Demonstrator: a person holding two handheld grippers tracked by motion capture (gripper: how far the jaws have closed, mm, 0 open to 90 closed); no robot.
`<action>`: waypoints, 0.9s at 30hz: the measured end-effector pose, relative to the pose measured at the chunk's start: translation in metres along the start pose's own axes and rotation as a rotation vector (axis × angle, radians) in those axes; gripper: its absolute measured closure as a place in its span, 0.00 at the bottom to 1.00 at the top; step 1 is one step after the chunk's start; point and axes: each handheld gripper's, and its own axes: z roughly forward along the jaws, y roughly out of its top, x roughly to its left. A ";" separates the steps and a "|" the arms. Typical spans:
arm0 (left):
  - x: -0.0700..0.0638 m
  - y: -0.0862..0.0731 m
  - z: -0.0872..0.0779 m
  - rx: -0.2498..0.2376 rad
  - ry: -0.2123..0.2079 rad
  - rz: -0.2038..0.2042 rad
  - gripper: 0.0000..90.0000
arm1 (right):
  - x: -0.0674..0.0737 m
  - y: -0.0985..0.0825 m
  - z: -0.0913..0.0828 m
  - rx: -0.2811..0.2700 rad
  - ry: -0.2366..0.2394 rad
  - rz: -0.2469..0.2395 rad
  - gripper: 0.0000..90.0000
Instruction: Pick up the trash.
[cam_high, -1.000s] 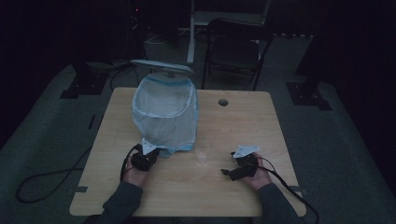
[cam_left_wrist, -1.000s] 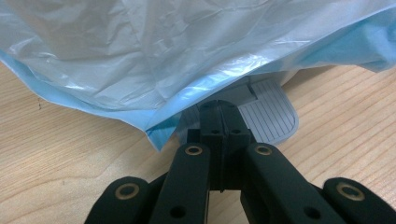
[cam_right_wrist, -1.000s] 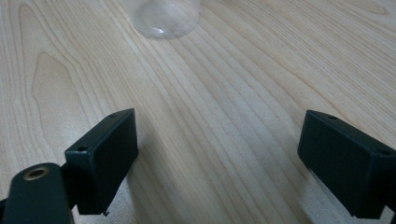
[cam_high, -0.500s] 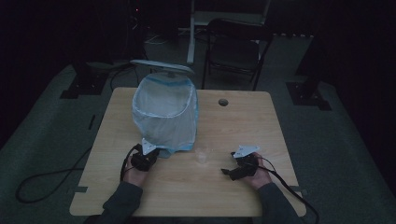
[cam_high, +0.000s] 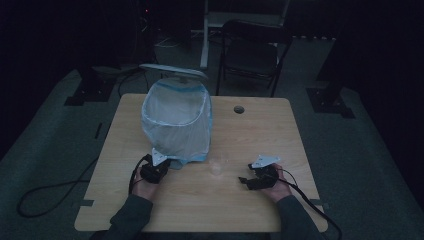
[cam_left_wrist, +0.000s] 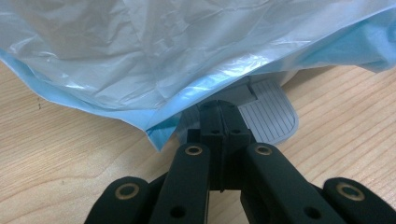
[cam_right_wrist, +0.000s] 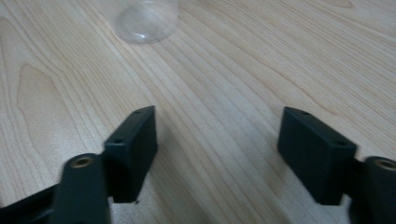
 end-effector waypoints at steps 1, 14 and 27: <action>0.000 0.000 0.000 0.000 -0.001 -0.001 1.00 | -0.001 0.001 -0.001 0.003 0.006 0.016 0.36; 0.000 0.000 0.000 0.001 -0.001 0.002 1.00 | 0.001 0.021 -0.027 -0.091 0.021 0.088 0.53; -0.001 0.000 0.000 0.001 0.001 0.002 1.00 | 0.011 0.063 -0.048 -0.191 0.013 0.072 0.54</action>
